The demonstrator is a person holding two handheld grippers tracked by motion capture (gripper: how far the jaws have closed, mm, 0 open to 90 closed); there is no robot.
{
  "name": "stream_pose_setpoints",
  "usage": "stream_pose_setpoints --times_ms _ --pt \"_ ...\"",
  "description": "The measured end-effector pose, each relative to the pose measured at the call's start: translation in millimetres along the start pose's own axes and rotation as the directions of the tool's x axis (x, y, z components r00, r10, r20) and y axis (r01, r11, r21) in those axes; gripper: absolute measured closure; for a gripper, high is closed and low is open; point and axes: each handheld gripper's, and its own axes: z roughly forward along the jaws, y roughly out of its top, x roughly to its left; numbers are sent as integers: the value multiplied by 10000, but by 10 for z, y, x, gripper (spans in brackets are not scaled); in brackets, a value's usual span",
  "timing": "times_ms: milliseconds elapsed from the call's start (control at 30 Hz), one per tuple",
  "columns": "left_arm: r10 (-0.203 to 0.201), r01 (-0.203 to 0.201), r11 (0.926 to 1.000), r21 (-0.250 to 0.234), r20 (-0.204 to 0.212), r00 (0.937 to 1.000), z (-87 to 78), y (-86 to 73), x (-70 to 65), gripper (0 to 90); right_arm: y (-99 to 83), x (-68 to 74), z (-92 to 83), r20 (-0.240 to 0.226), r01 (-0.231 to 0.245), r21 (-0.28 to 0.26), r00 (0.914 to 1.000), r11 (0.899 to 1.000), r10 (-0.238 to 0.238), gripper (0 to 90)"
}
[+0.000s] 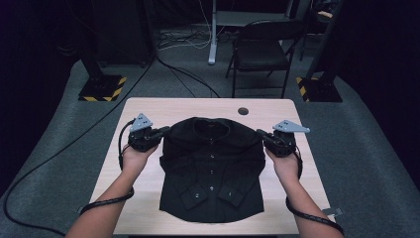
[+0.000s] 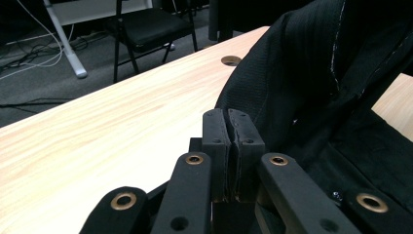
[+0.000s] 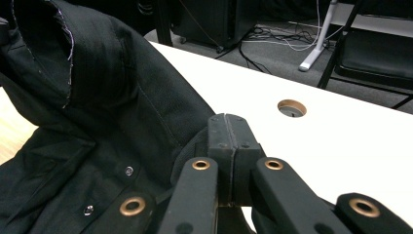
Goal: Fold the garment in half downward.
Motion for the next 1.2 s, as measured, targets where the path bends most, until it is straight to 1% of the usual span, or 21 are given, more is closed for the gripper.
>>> stream_pose_setpoints --times_ms 233,433,733,1200 --pt "0 0 10000 4 68 10000 -19 -51 -15 860 -55 20 -27 -100 -54 -55 9999 10000 54 900" --pt "19 -17 9999 -127 178 9998 -66 -61 -43 860 -91 35 -77 -195 -83 -145 9998 9999 81 900" --pt "234 -226 9995 -236 368 9990 -131 -56 -104 859 -139 45 -161 -302 -101 -230 9995 9997 94 900" --pt "407 -397 9991 -155 670 9969 -208 -100 -195 859 -226 76 -282 -504 -49 -257 9987 9997 36 900"
